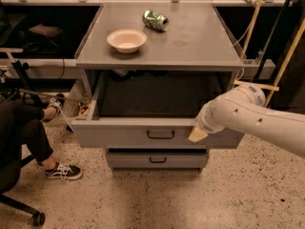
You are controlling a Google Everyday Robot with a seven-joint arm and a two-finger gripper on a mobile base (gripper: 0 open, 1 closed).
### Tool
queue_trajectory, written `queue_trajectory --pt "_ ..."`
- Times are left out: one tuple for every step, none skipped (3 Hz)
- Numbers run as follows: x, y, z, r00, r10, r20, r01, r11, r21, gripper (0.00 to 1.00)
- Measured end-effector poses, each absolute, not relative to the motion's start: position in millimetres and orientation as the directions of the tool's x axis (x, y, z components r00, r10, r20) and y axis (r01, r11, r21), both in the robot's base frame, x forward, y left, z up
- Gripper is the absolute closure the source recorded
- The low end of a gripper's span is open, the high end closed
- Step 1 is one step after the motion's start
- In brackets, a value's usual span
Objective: Open top drawer
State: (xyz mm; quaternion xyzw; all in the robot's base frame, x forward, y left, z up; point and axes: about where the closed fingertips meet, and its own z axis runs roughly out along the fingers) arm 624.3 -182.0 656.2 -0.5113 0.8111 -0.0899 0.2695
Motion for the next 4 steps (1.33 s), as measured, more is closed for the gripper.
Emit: queue_trajectory --pt "623 -181 658 -0.332 -0.878 -0.345 -0.781 0.461 -0.421 1.00" --pt "614 -183 656 -0.339 -0.875 -0.346 -0.778 0.468 -0.419 1.00" --pt "613 -182 658 -0.339 -0.875 -0.346 -0.778 0.468 -0.419 1.00" --pt "604 -184 656 -0.347 -0.871 -0.347 -0.776 0.475 -0.416 1.00"
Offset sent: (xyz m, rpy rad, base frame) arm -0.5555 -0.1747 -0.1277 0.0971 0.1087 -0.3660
